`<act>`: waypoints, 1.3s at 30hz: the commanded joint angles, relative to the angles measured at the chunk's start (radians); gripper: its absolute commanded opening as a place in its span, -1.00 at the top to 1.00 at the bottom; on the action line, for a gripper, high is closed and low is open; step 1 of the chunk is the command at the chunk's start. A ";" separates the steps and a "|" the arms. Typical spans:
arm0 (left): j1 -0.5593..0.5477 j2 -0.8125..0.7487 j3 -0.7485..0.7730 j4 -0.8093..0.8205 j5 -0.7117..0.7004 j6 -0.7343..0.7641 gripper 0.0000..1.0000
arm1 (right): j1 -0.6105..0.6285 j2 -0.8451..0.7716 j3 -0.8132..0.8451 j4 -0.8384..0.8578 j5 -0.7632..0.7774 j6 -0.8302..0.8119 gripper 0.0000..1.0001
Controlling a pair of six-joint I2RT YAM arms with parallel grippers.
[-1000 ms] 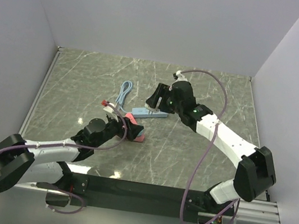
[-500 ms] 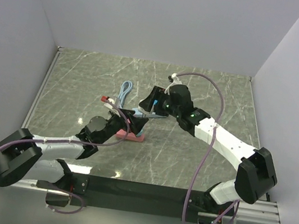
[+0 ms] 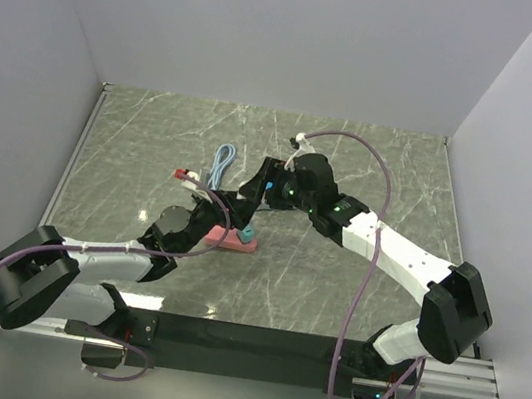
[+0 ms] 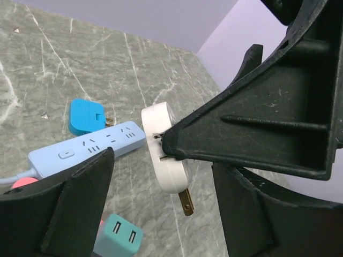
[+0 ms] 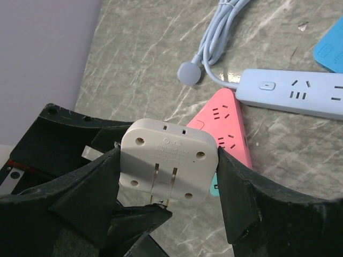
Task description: Insert the plug
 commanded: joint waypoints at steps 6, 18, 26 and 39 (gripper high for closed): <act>-0.003 0.031 0.044 0.068 0.018 -0.024 -0.01 | 0.018 -0.031 -0.019 0.055 -0.004 0.005 1.00; -0.003 0.005 0.030 0.061 0.055 -0.015 0.77 | 0.013 -0.033 -0.036 0.061 -0.007 -0.012 0.82; -0.002 -0.016 0.026 0.065 0.157 0.030 0.99 | -0.059 -0.108 -0.082 0.181 -0.085 -0.114 -0.53; 0.070 -0.091 0.041 0.021 0.541 0.107 0.99 | -0.224 -0.260 -0.114 0.178 -0.622 -0.507 -0.74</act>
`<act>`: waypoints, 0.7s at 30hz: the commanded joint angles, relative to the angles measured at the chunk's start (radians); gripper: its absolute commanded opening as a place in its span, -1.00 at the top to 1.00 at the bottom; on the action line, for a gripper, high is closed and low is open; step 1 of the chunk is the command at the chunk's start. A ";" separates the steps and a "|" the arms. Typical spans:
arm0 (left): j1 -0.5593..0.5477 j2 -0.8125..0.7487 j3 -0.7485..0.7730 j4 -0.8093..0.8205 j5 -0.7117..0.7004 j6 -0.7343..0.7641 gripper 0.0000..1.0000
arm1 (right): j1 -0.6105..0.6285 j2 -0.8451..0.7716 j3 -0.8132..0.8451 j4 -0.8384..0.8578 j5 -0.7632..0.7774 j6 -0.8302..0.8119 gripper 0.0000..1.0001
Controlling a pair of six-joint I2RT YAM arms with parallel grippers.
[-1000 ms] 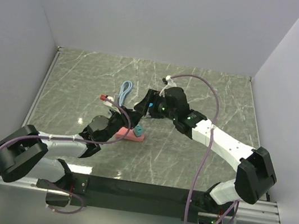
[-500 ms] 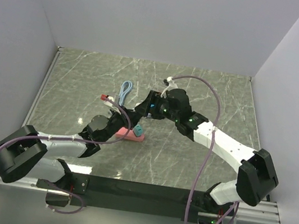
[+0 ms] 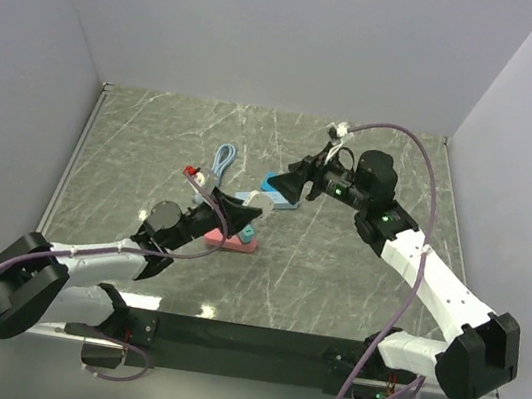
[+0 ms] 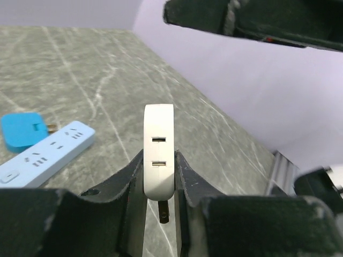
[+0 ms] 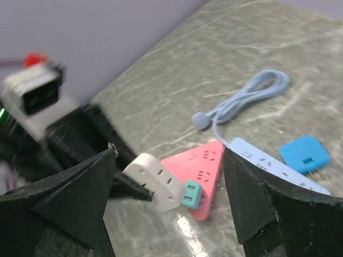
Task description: Insert the plug
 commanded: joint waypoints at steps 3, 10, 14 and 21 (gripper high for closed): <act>0.040 -0.052 0.047 -0.010 0.312 0.053 0.99 | -0.002 -0.038 -0.042 -0.032 -0.390 -0.242 -0.72; 0.058 -0.079 0.060 -0.024 0.498 0.061 0.99 | 0.001 -0.013 -0.019 -0.165 -0.486 -0.378 -0.58; 0.074 -0.091 0.060 -0.041 0.510 0.073 0.99 | 0.005 0.016 -0.005 -0.213 -0.528 -0.412 -0.46; 0.086 -0.074 0.064 -0.041 0.509 0.074 0.99 | 0.047 0.065 0.045 -0.296 -0.553 -0.478 -0.12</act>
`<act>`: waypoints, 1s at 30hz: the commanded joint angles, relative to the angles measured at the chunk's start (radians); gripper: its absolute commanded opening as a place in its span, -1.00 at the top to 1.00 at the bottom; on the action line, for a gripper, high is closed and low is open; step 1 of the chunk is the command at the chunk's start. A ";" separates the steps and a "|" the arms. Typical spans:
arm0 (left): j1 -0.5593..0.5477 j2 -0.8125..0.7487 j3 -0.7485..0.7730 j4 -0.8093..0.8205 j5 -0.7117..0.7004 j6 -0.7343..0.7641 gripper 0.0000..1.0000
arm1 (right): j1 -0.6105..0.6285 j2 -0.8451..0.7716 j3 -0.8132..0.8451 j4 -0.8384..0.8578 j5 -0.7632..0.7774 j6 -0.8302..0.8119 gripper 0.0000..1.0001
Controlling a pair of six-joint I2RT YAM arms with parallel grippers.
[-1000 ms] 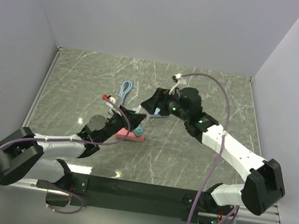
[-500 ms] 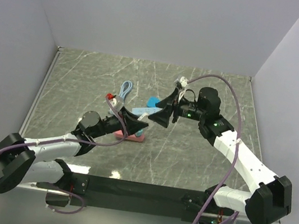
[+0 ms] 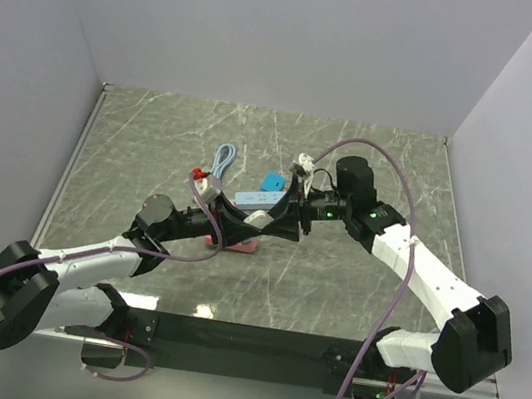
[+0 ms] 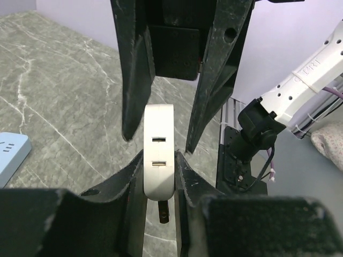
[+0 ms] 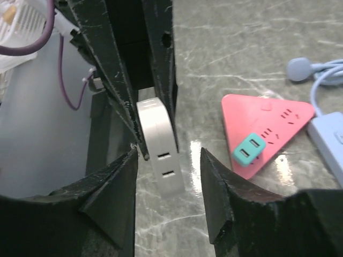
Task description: Insert the plug
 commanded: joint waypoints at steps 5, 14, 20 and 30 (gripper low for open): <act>0.012 0.006 0.042 0.025 0.041 0.018 0.99 | 0.023 0.004 0.046 0.010 -0.091 -0.046 0.18; 0.014 0.009 0.043 0.004 0.053 0.036 0.99 | 0.023 -0.026 0.018 0.076 -0.096 -0.025 1.00; 0.017 -0.015 0.046 -0.018 0.001 0.039 -0.41 | 0.018 -0.045 0.026 0.081 0.025 0.024 1.00; 0.099 -0.158 -0.027 -0.079 -0.171 0.050 -0.99 | -0.057 -0.072 0.087 -0.013 0.226 0.078 1.00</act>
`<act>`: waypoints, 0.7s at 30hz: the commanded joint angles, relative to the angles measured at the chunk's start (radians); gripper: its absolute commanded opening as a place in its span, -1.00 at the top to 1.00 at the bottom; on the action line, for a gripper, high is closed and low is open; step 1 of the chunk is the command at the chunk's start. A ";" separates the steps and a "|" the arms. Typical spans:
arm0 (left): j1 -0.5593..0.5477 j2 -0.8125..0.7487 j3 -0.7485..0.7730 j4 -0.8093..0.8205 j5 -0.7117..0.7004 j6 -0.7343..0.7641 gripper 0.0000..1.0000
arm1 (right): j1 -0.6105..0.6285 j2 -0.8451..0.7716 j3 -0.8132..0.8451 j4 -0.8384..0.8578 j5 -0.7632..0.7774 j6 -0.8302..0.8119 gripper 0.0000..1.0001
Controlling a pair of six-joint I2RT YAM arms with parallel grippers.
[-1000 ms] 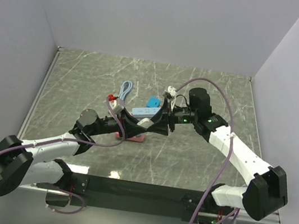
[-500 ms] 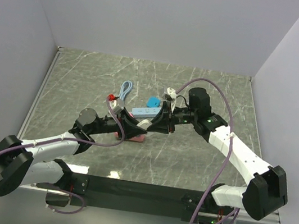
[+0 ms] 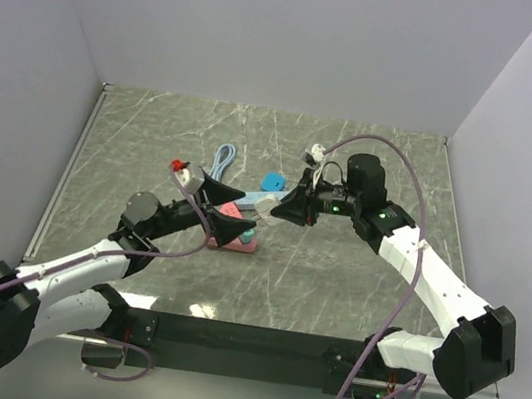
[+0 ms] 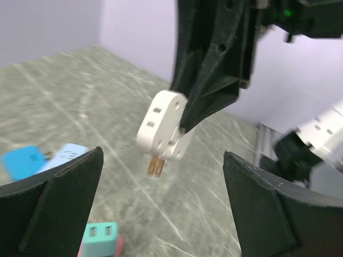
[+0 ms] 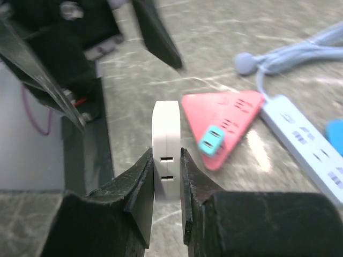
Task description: Insert the plug
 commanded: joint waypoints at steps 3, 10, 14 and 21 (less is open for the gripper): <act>0.041 -0.105 -0.051 -0.117 -0.261 0.023 -0.99 | -0.026 -0.003 0.151 -0.092 0.194 0.046 1.00; 0.042 -0.116 -0.049 -0.391 -0.748 -0.030 -0.99 | -0.001 0.163 0.348 -0.222 0.405 0.239 1.00; 0.041 -0.108 -0.058 -0.446 -0.769 -0.136 -0.99 | 0.059 0.275 0.462 -0.284 0.510 0.282 1.00; 0.044 -0.093 -0.091 -0.513 -0.805 -0.225 -0.80 | 0.094 0.502 0.629 -0.362 0.547 0.313 1.00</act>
